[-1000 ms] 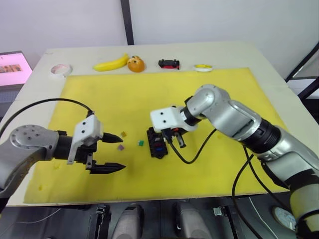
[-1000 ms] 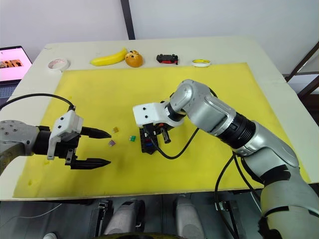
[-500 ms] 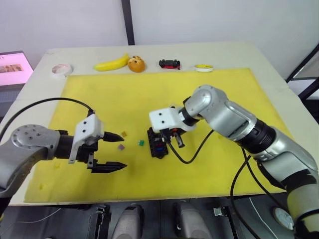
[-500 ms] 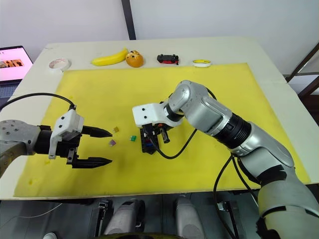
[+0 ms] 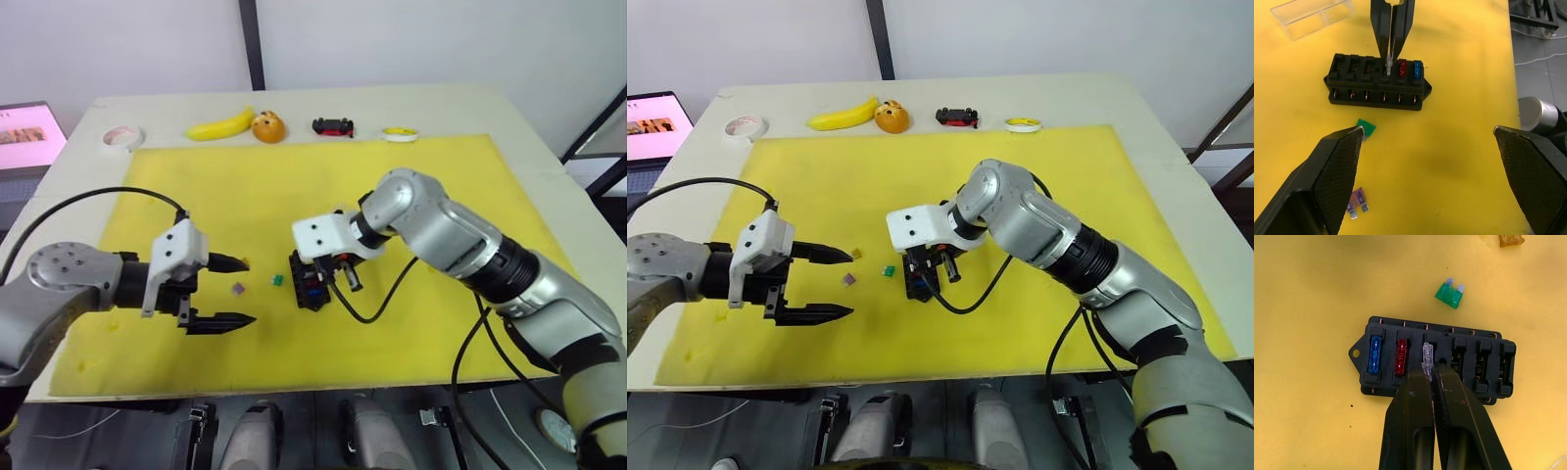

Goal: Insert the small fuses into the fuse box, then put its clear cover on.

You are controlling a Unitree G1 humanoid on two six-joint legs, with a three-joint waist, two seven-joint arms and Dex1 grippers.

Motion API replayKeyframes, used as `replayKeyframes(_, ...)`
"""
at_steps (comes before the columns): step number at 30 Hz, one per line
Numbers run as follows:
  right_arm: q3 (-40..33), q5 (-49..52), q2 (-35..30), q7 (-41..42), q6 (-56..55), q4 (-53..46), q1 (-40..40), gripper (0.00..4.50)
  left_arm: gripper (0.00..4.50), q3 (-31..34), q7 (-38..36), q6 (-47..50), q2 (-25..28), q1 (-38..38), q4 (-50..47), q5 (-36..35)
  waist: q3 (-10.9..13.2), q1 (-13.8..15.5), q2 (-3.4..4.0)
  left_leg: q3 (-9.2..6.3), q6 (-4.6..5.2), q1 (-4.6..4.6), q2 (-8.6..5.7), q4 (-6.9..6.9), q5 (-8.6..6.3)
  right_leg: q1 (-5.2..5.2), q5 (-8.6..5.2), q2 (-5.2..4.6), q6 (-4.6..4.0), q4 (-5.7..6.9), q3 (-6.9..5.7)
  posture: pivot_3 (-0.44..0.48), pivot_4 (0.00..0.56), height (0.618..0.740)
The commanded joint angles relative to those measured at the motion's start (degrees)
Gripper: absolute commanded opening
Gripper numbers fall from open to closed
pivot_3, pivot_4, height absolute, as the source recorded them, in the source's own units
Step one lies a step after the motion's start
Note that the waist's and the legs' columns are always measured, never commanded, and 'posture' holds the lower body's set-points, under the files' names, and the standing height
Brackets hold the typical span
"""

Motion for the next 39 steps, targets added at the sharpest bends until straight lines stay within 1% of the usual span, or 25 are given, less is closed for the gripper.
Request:
replayKeyframes(1,-1.2,-0.6,0.7,0.5,0.2,0.3,0.1,0.00,4.48,-0.1,0.2,-0.3,-0.1,-0.8,-1.5,0.4,0.0,0.0,0.00,0.00,0.00,0.00,0.00,0.00,0.00,0.00,0.00,0.00,0.00,0.00,0.00,0.000,0.150,0.740)
replayKeyframes(10,-2.6,0.6,1.5,2.0,2.9,0.2,-0.9,0.00,4.48,-0.5,0.0,-0.7,-0.8,-1.2,-1.5,0.8,0.0,0.0,0.00,0.00,0.00,0.00,0.00,0.02,0.00,0.00,0.00,0.01,0.00,0.02,0.00,0.000,0.150,0.740)
replayKeyframes(24,-3.8,0.3,2.2,2.8,2.9,0.7,-2.3,0.00,4.48,-1.4,0.2,-0.7,-1.9,-2.0,-1.4,1.7,0.0,0.0,0.00,0.00,0.00,0.00,0.00,0.02,0.00,0.00,0.00,0.01,0.00,0.04,0.00,0.000,0.150,0.740)
replayKeyframes(34,-6.1,3.2,3.6,3.6,9.8,-0.6,-5.8,0.00,4.48,-1.5,0.3,-0.7,-2.0,-2.0,-1.4,1.9,0.0,0.0,0.00,-0.01,0.00,0.00,0.00,0.03,0.00,0.00,0.00,0.01,0.00,0.05,0.00,0.000,0.150,0.740)
replayKeyframes(35,-5.9,3.3,3.6,3.8,10.4,-0.6,-6.3,0.00,4.48,-1.5,0.3,-0.7,-2.0,-2.1,-1.3,2.0,0.0,0.0,0.00,-0.01,0.00,0.00,0.00,0.03,0.00,0.00,0.00,0.01,0.00,0.06,0.00,0.000,0.150,0.740)
replayKeyframes(37,-3.3,2.6,2.1,6.2,10.1,-0.8,-7.7,0.00,4.48,-1.6,0.3,-0.6,-2.1,-2.2,-1.3,2.0,0.0,0.0,0.01,-0.02,0.00,0.00,0.00,0.03,0.00,0.00,0.00,0.01,0.00,0.07,0.00,0.000,0.150,0.740)
replayKeyframes(39,-3.0,2.9,2.1,6.6,11.2,-1.0,-8.2,0.00,4.48,-1.7,0.3,-0.6,-2.2,-2.4,-1.2,2.1,0.0,0.0,0.00,-0.02,0.00,0.00,-0.01,0.03,0.00,-0.01,0.00,0.00,0.00,0.07,0.00,0.000,0.150,0.740)
